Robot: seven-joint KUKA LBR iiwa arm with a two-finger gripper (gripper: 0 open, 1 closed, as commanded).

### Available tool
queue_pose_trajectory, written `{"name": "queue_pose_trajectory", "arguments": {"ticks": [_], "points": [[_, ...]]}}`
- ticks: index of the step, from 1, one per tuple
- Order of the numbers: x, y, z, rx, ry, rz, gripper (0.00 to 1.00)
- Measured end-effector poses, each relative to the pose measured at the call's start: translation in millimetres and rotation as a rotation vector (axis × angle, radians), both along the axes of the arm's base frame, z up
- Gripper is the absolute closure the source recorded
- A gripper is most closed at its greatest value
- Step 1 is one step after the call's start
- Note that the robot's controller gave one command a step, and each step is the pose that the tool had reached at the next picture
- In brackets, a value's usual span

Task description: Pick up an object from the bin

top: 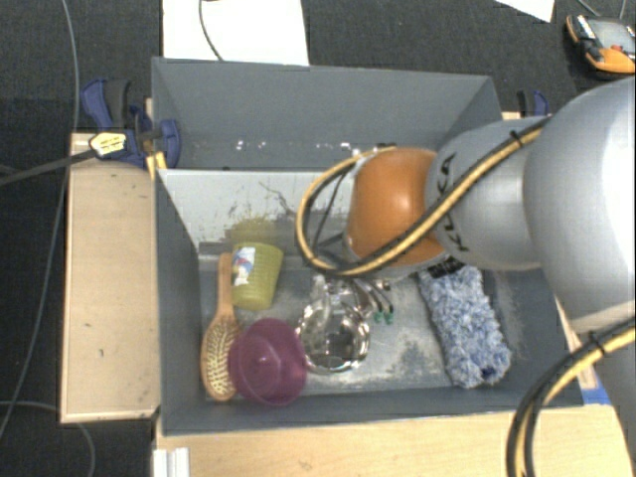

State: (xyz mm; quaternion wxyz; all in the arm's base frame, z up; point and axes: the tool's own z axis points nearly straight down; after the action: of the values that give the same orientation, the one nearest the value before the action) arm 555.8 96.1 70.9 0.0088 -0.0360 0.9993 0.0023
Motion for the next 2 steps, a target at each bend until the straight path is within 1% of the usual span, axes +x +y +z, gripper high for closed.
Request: {"name": "queue_pose_trajectory", "arguments": {"ticks": [1,2], "points": [[-0.9,0,10,0.000,0.002,-0.001,1.00],[-2.6,-1,44,-0.002,0.009,-0.003,1.00]]}}
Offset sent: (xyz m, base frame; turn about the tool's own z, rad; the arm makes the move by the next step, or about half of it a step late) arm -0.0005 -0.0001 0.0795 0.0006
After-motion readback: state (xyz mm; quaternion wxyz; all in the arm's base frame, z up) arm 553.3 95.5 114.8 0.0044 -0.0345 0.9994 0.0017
